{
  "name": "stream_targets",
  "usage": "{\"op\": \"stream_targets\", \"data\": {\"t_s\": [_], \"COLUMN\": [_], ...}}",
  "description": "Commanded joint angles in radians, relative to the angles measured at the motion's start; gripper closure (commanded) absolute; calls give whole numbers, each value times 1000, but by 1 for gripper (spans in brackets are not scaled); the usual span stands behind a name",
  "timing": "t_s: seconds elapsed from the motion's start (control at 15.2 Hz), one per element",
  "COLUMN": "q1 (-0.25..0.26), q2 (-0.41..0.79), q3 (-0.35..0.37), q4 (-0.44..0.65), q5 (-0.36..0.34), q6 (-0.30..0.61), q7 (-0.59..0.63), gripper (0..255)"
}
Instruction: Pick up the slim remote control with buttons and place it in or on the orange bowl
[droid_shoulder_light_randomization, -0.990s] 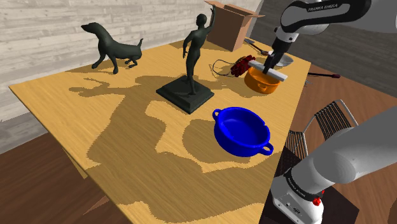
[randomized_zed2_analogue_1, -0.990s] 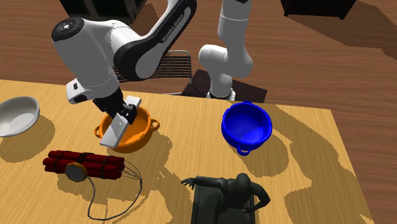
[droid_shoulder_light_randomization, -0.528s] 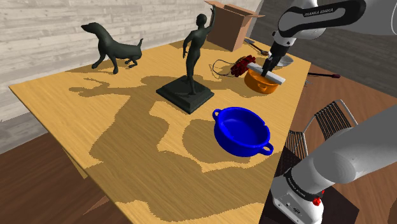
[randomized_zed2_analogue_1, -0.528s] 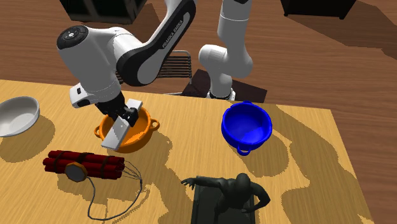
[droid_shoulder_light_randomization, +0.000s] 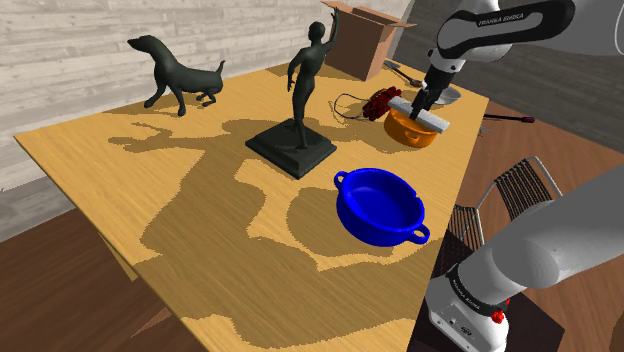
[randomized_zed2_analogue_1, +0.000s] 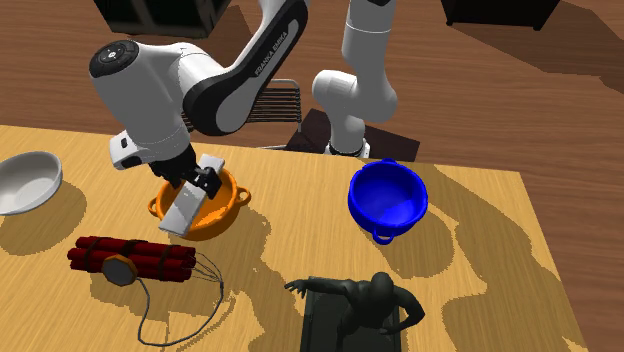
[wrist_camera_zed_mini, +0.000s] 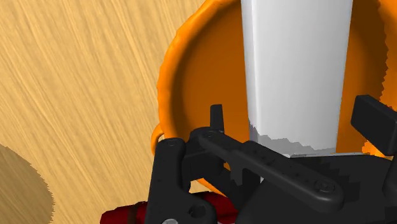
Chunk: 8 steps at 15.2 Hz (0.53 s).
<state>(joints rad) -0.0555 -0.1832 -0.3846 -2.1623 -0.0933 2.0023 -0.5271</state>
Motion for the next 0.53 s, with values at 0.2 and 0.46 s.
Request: {"op": "stream_targets", "data": {"t_s": [0.2,0.46], "q1": [2,3], "q2": [-22,-26], "q3": [8,10], "q4": [80,103], "q5": [-4,-4], "q6": [-101,-128], "q7": [4,5], "gripper": [0,0]}}
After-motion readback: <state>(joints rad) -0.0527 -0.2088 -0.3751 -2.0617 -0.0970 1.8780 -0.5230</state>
